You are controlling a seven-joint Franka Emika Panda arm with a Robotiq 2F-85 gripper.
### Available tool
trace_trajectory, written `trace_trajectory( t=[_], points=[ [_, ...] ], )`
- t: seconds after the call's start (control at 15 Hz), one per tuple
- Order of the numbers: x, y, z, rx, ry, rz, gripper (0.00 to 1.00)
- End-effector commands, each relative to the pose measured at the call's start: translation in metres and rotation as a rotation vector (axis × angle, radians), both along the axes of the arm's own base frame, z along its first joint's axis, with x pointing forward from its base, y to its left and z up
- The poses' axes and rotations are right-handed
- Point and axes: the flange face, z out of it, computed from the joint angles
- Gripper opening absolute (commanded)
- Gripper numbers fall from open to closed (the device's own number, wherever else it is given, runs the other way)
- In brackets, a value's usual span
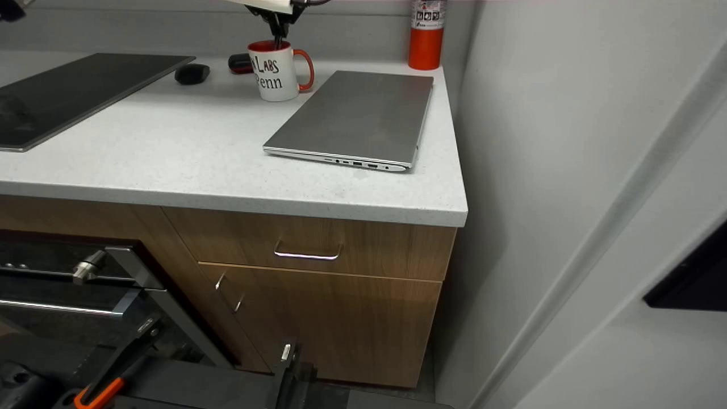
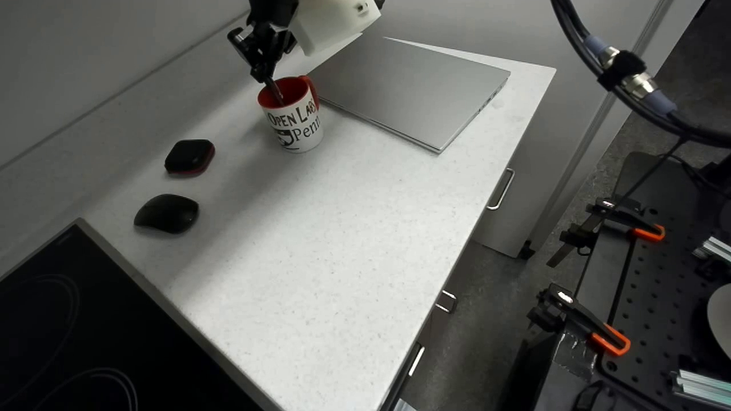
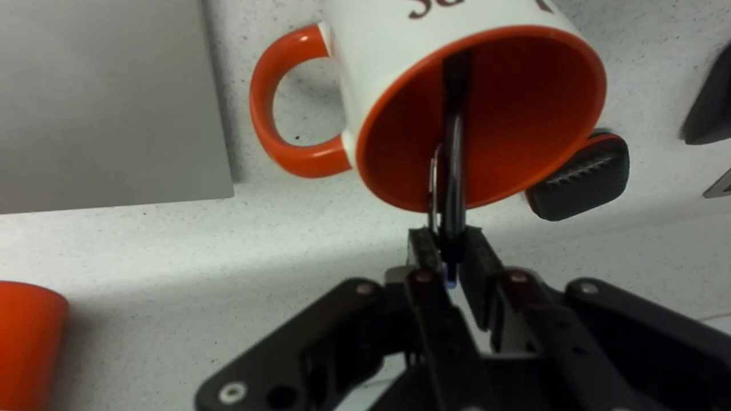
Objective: Remove the marker from the mug.
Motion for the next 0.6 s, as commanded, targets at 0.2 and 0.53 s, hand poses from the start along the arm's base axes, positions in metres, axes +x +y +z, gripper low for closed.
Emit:
trace_trajectory(
  t=[0.2,0.53],
  points=[
    [0.0,-0.009,0.012,0.008,-0.052,-0.026,0.04],
    [-0.017,-0.015,0.058,0.025,-0.135,-0.051,0.04]
  ],
)
